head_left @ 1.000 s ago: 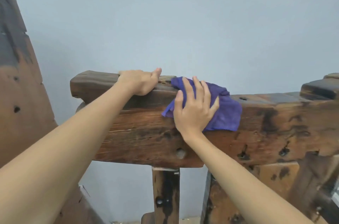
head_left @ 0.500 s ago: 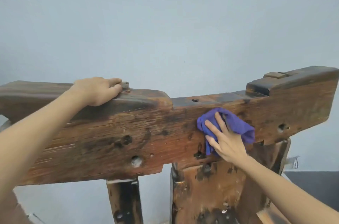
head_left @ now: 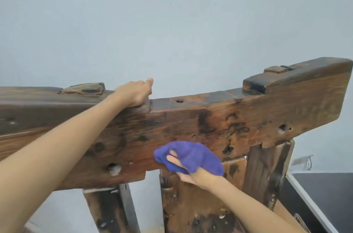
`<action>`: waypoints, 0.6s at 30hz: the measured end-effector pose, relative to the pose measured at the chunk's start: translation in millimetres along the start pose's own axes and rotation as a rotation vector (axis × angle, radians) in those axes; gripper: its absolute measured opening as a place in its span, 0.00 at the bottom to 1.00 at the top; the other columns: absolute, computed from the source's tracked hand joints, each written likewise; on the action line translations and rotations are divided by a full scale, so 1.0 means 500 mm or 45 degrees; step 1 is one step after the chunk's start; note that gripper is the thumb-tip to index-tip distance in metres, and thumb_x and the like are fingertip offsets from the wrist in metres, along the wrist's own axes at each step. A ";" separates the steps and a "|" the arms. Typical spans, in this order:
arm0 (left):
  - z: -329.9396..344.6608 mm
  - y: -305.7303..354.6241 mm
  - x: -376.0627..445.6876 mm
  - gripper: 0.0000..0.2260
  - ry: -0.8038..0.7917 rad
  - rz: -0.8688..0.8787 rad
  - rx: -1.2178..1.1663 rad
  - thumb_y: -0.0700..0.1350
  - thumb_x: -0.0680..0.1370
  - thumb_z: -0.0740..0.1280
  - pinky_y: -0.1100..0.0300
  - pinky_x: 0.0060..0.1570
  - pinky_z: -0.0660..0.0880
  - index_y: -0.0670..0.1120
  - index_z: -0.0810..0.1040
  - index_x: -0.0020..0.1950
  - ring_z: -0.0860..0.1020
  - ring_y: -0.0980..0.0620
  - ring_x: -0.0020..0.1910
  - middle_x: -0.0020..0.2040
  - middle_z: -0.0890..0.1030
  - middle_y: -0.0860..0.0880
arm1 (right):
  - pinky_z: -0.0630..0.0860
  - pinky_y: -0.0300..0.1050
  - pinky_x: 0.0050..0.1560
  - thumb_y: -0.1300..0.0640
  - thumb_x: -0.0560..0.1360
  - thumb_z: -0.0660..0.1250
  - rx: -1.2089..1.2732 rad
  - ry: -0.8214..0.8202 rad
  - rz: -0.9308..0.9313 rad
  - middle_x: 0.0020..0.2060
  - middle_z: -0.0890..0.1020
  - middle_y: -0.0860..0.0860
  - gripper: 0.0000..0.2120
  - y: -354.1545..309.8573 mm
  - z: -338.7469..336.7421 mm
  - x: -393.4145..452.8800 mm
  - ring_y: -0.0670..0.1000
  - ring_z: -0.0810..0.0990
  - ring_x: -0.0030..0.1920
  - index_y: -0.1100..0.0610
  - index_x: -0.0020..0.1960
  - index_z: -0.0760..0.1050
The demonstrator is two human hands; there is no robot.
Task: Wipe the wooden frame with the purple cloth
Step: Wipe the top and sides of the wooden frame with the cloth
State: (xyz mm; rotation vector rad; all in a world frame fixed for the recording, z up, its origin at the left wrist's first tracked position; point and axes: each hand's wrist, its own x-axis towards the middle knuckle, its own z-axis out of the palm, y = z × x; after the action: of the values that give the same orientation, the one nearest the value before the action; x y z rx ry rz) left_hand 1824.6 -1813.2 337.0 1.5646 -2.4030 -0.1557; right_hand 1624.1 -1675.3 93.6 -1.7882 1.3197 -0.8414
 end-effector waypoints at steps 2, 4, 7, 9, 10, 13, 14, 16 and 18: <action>-0.015 -0.034 -0.003 0.32 0.033 -0.114 0.093 0.58 0.85 0.38 0.44 0.68 0.65 0.42 0.75 0.69 0.73 0.37 0.70 0.72 0.75 0.38 | 0.66 0.61 0.76 0.56 0.87 0.59 0.130 0.000 0.087 0.56 0.79 0.47 0.14 0.065 -0.082 -0.065 0.52 0.72 0.65 0.58 0.69 0.73; -0.024 -0.062 -0.007 0.31 0.021 -0.148 0.166 0.56 0.86 0.38 0.44 0.66 0.66 0.40 0.72 0.69 0.73 0.36 0.69 0.72 0.74 0.35 | 0.72 0.54 0.70 0.57 0.85 0.64 -0.036 0.120 0.174 0.60 0.79 0.60 0.17 0.084 -0.186 -0.120 0.55 0.75 0.63 0.52 0.73 0.73; -0.017 -0.063 -0.004 0.30 0.050 -0.142 0.180 0.57 0.86 0.39 0.44 0.65 0.67 0.41 0.73 0.66 0.74 0.36 0.67 0.70 0.76 0.36 | 0.46 0.31 0.77 0.54 0.81 0.68 -0.966 0.424 -0.072 0.81 0.60 0.58 0.32 0.056 -0.341 -0.117 0.46 0.55 0.78 0.44 0.79 0.55; -0.009 -0.055 -0.001 0.31 0.080 -0.154 0.192 0.58 0.85 0.38 0.45 0.62 0.66 0.41 0.74 0.65 0.74 0.36 0.66 0.69 0.76 0.35 | 0.52 0.42 0.77 0.47 0.79 0.65 -1.346 0.817 -0.348 0.79 0.65 0.57 0.32 -0.008 -0.401 -0.067 0.55 0.61 0.77 0.51 0.81 0.62; -0.006 -0.053 -0.002 0.32 0.091 -0.170 0.183 0.59 0.85 0.38 0.45 0.61 0.66 0.41 0.75 0.62 0.74 0.37 0.66 0.67 0.77 0.35 | 0.63 0.51 0.72 0.44 0.79 0.61 -1.416 0.985 -0.301 0.75 0.73 0.57 0.28 -0.056 -0.414 -0.036 0.58 0.69 0.73 0.52 0.77 0.69; -0.005 -0.048 -0.010 0.35 0.140 -0.196 0.183 0.62 0.84 0.37 0.44 0.62 0.66 0.42 0.77 0.59 0.75 0.37 0.65 0.66 0.78 0.36 | 0.71 0.51 0.43 0.35 0.78 0.45 -1.386 0.867 0.344 0.50 0.86 0.57 0.31 -0.209 -0.408 0.069 0.61 0.81 0.46 0.52 0.48 0.82; -0.006 -0.045 -0.015 0.36 0.147 -0.216 0.175 0.62 0.84 0.37 0.44 0.63 0.66 0.41 0.77 0.62 0.74 0.37 0.66 0.67 0.77 0.36 | 0.67 0.50 0.42 0.34 0.78 0.43 -1.388 0.723 0.450 0.50 0.86 0.57 0.33 -0.242 -0.392 0.103 0.61 0.79 0.45 0.53 0.45 0.81; -0.007 -0.040 -0.019 0.37 0.176 -0.242 0.142 0.62 0.84 0.37 0.43 0.67 0.66 0.42 0.77 0.66 0.74 0.37 0.68 0.69 0.77 0.36 | 0.66 0.52 0.50 0.34 0.80 0.39 -1.281 0.467 0.487 0.61 0.83 0.59 0.38 -0.308 -0.333 0.167 0.62 0.79 0.57 0.55 0.56 0.82; -0.014 -0.037 -0.019 0.36 0.182 -0.265 0.089 0.62 0.84 0.37 0.42 0.70 0.65 0.43 0.75 0.70 0.72 0.38 0.71 0.71 0.75 0.38 | 0.65 0.56 0.63 0.31 0.80 0.35 -1.102 0.257 0.359 0.69 0.79 0.57 0.43 -0.374 -0.238 0.215 0.60 0.75 0.69 0.53 0.66 0.80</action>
State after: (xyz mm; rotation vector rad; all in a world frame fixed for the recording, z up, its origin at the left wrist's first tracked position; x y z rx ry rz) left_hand 1846.3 -1811.7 337.9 1.7909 -2.1572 0.0007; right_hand 1639.6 -1765.0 322.2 -2.0793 2.2368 -0.2931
